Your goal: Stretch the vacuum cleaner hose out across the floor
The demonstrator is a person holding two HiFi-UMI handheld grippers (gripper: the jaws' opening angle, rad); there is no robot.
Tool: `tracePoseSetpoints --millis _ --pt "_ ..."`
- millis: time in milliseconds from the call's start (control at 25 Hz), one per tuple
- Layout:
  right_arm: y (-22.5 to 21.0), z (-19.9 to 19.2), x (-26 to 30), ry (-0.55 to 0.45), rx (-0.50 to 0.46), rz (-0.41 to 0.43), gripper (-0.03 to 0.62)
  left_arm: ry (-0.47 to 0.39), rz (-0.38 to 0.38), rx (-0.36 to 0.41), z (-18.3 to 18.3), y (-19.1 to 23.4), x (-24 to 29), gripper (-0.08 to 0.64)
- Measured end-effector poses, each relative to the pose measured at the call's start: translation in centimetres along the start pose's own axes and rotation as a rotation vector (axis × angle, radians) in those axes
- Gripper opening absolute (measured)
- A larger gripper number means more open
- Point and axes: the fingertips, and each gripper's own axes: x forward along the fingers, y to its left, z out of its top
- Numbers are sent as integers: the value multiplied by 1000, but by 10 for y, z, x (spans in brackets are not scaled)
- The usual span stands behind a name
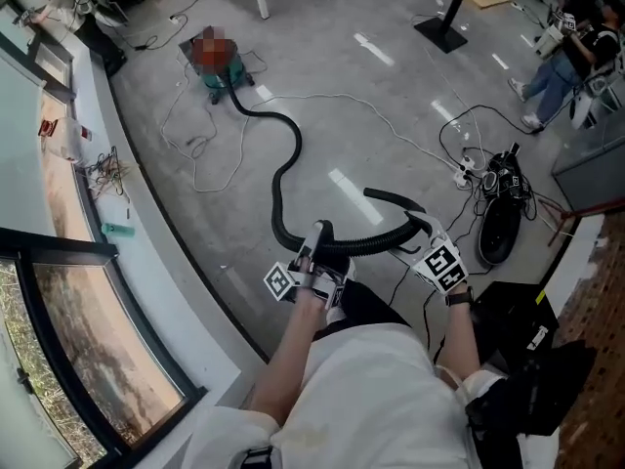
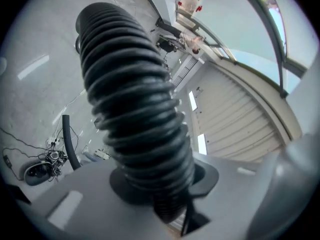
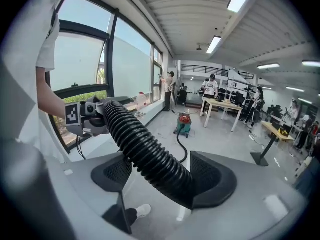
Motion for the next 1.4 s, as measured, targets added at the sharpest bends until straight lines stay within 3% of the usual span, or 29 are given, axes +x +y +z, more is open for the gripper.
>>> tracePoseSetpoints --millis 200,320,400,480,640,760,880,960,1080,1120,1160,1200,1320,1400 --pt "59 -2 -15 -1 -26 -39 367 -125 -67 -34 3 -8 -75 120" --pt "83 0 -35 -34 8 -82 450 -199 -126 -41 17 -23 -116 118" --pt "86 -3 -49 -50 52 -99 451 -239 -196 -22 35 -37 -135 118" --pt "88 -6 -66 -98 203 -49 449 -232 -263 44 37 -55 -142 117" --pt "79 1 -117 -373 734 91 448 -159 -410 175 2 -86 -133 118" --pt "66 8 -149 -527 939 148 449 -91 -460 229 -39 -91 -118 118" --pt "66 11 -170 -585 1012 203 460 29 -489 273 -100 -93 -109 118" --pt "60 -2 -178 -596 1120 250 462 109 -517 276 -149 -88 -105 118" --pt "50 -34 -219 -671 1347 411 468 187 -526 251 -238 -61 -110 118" --pt "48 -43 -242 -727 1376 469 419 191 -511 246 -267 -50 -114 119" --pt "45 -53 -265 -782 1383 505 265 184 -486 241 -291 -36 -121 120" --pt "42 -64 -287 -825 1378 526 217 167 -454 230 -311 -21 -129 120" --pt "41 -94 -342 -876 1295 566 128 88 -347 145 -354 36 -154 126" --pt "50 -103 -372 -852 1155 567 108 63 -255 93 -378 76 -168 144"
